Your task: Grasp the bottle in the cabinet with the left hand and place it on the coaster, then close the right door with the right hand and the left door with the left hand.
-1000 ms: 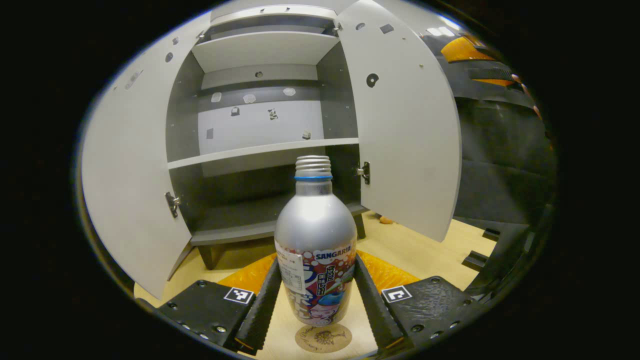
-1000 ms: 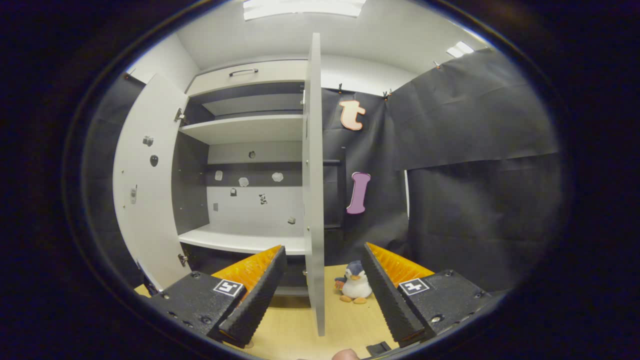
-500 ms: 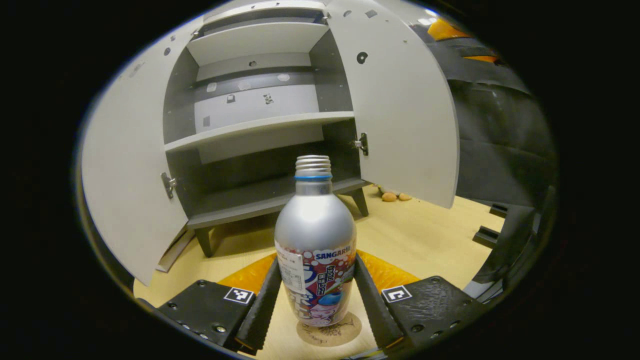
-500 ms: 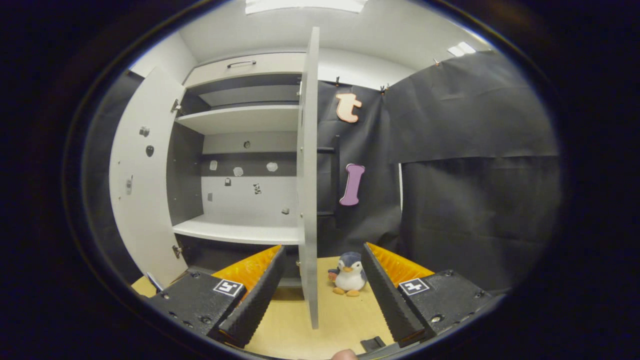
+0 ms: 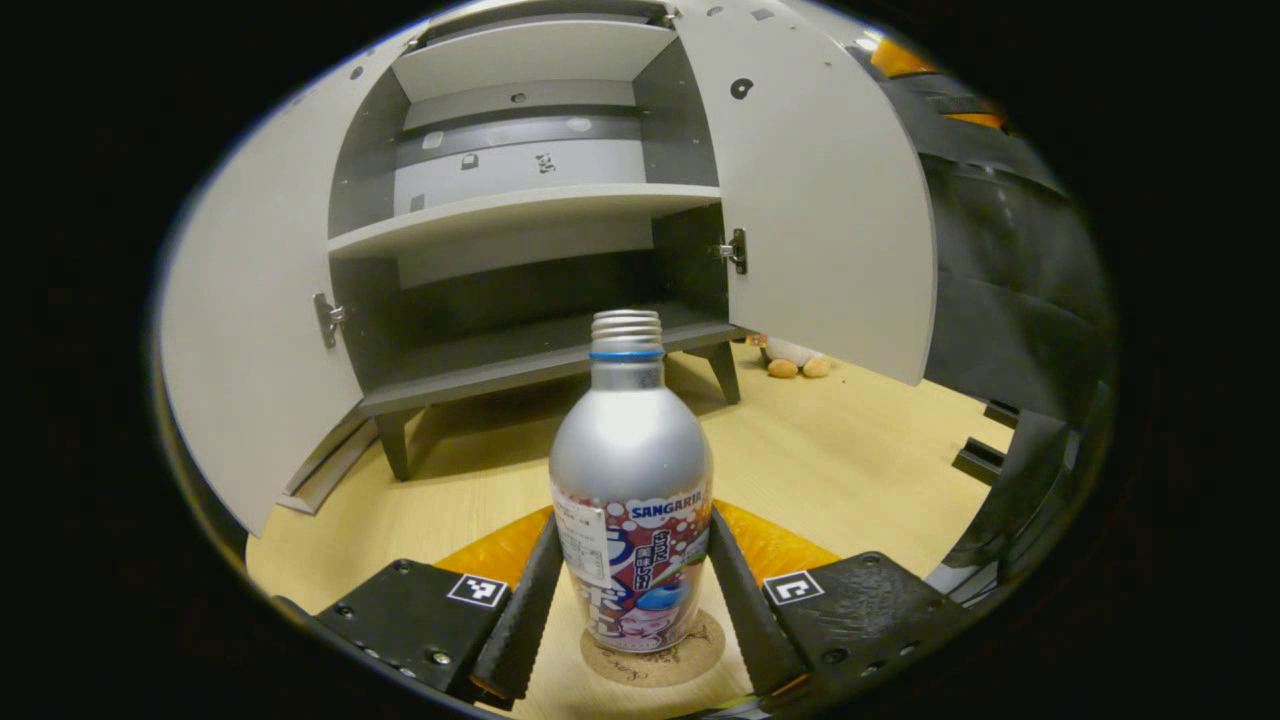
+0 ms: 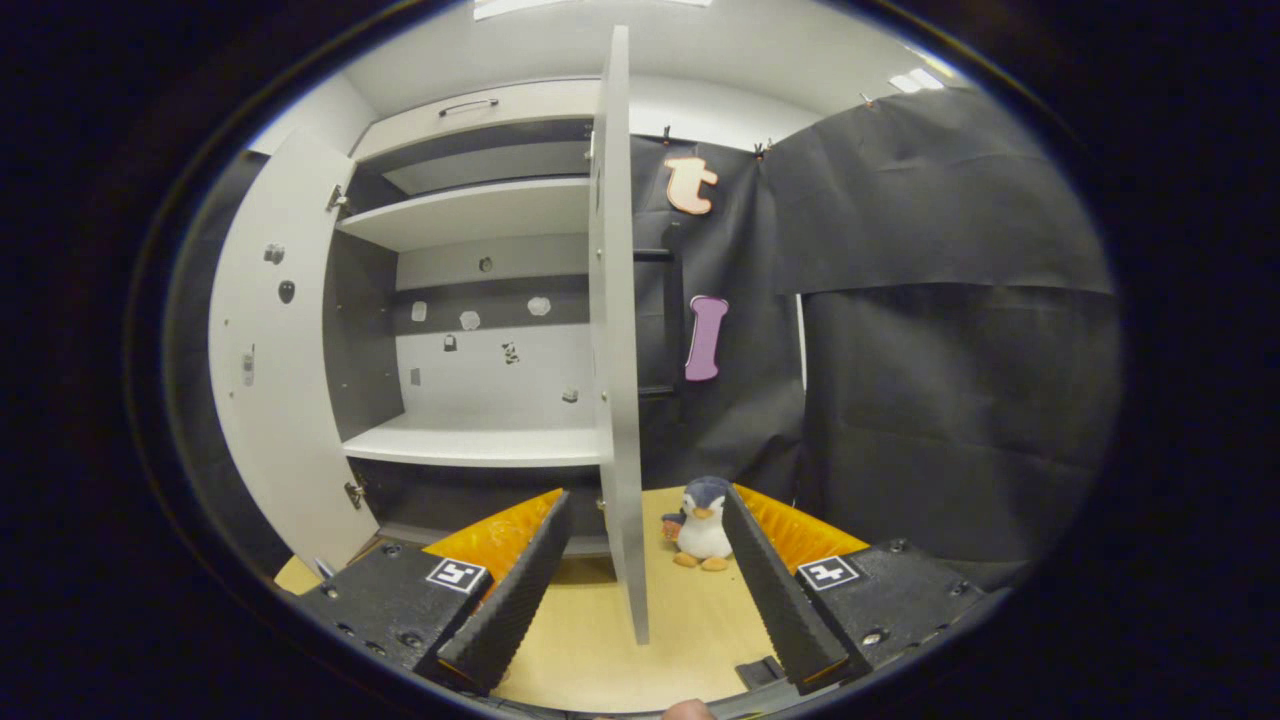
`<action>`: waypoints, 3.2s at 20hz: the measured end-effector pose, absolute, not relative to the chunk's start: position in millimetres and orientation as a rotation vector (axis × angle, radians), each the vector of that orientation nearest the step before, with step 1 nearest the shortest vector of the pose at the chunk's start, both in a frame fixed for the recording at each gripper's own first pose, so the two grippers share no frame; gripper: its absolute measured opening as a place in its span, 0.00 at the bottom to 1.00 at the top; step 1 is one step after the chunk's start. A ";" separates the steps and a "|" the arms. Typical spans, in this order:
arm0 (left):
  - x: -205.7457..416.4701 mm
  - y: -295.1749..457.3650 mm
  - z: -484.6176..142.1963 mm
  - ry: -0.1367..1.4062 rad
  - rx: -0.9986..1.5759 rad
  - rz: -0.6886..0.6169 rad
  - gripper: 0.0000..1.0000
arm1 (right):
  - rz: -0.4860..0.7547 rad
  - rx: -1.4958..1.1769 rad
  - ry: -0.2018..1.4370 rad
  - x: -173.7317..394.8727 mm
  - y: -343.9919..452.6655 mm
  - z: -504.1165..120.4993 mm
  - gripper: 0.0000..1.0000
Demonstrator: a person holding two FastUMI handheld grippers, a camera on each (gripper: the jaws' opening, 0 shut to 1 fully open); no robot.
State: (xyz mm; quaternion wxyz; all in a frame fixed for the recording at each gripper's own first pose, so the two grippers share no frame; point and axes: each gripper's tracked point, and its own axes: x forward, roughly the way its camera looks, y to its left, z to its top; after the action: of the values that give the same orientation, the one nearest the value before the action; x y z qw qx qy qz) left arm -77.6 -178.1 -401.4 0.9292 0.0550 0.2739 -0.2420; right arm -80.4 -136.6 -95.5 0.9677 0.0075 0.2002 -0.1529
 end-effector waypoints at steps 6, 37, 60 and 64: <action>-82.9 -169.7 -413.2 0.567 0.108 -0.500 0.82 | -0.312 -0.013 0.417 -75.5 -144.2 -99.3 0.99; -85.0 -148.8 -343.5 0.602 0.107 -0.396 0.95 | -0.390 -0.035 0.128 -35.1 -251.1 -9.4 0.97; -18.1 -91.9 -222.7 0.438 0.045 -0.201 0.96 | -0.119 -0.043 0.207 22.7 -225.9 -12.0 0.91; -6.8 -79.1 -214.2 0.436 0.023 -0.171 0.97 | 0.024 -0.026 0.269 23.9 -190.0 -34.0 0.94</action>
State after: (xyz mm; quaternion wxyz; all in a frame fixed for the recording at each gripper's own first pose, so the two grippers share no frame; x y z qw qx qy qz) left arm -6.8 -79.1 -214.2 0.9727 0.0113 0.2158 -0.0846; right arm 23.9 -190.0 -34.0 0.9908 -0.0129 0.1340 0.0118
